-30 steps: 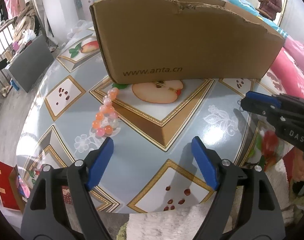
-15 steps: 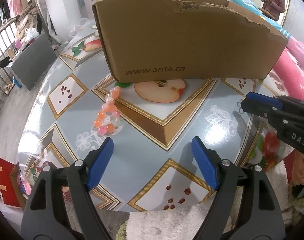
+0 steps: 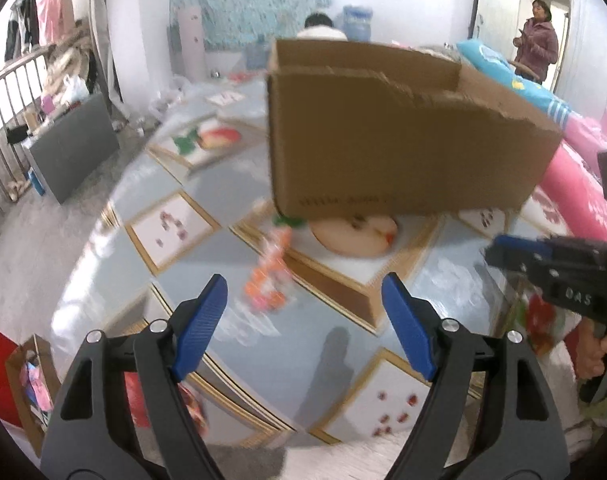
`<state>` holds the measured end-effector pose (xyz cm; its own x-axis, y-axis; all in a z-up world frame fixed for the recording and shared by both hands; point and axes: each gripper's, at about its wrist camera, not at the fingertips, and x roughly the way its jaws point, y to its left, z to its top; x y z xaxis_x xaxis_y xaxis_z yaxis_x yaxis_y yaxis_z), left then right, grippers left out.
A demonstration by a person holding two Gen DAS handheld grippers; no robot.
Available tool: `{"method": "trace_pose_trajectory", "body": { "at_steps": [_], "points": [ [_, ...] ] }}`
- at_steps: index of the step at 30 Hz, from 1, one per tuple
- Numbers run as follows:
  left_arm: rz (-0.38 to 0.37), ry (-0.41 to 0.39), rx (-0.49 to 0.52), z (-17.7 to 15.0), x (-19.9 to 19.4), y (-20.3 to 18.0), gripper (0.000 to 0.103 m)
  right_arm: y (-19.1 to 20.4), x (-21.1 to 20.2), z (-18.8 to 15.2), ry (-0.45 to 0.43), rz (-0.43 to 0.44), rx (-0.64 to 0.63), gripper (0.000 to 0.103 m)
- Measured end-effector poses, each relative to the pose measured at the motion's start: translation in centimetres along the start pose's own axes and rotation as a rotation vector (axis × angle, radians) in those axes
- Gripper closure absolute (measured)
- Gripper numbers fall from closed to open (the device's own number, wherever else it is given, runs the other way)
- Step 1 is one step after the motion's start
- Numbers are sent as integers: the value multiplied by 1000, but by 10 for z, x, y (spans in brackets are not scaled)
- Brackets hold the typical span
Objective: Organize jewelry
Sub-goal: 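Grasp the pink-orange bead bracelet with the left gripper while the right gripper grasps the gold bow charm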
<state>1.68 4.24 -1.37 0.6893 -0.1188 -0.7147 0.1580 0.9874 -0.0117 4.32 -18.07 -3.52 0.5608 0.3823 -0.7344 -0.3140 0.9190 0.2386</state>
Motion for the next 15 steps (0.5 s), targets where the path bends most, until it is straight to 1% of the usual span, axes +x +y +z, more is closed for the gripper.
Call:
{"method": "trace_pose_trajectory", "body": {
  "at_steps": [2,3,4,8,10,11,15],
  "points": [
    [22,-10,13,5,2,4,42,-1,0,-1,-3,7,4,83],
    [17,-5,15,8,6,7,46,-2,0,-1,-4,10,4,83],
    [13,3,15,10,9,9,53,-2,0,-1,-4,13,3,83],
    [24,55,42,15,25,6,71,-5,-2,-2,-5,21,5,83],
    [25,67,54,14,29,4,75,-7,-2,-2,-7,25,8,83],
    [29,72,57,13,30,3,80,-7,-3,-2,-8,27,10,83],
    [38,78,46,13,33,5,81,-9,-5,-3,-10,29,12,83]
  ]
}}
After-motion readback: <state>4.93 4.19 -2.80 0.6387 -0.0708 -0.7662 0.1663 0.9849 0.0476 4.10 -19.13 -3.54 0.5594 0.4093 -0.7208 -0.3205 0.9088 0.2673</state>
